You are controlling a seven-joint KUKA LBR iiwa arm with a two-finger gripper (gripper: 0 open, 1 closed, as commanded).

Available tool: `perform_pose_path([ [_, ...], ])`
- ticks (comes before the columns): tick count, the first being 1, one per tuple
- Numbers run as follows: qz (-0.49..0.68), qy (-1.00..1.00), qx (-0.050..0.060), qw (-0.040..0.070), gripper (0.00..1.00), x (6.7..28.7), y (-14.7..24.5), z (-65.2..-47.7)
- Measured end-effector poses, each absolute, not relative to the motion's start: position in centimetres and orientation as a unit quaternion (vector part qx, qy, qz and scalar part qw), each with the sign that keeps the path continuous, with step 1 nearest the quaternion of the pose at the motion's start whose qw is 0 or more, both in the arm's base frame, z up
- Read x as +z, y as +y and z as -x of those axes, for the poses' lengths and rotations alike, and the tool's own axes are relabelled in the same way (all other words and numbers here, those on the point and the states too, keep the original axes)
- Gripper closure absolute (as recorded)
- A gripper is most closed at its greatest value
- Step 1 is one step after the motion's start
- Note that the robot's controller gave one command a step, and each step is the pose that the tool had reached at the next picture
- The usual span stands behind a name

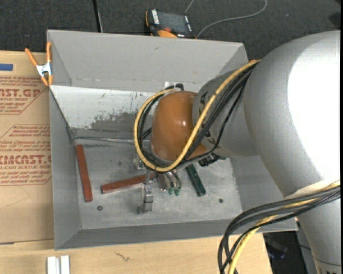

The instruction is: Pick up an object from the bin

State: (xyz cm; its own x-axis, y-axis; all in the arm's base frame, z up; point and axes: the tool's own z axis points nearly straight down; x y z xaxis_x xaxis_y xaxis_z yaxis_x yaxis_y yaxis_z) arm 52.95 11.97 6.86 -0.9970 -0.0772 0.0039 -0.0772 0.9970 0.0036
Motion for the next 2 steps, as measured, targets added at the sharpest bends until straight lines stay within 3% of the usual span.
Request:
perform_pose_path([
  [1,-0.036,-0.999,-0.001,0.000,1.00,7.0,11.6,-53.2],
  [2,-0.032,-0.999,-0.001,-0.004,1.00,19.3,9.4,-51.9],
])
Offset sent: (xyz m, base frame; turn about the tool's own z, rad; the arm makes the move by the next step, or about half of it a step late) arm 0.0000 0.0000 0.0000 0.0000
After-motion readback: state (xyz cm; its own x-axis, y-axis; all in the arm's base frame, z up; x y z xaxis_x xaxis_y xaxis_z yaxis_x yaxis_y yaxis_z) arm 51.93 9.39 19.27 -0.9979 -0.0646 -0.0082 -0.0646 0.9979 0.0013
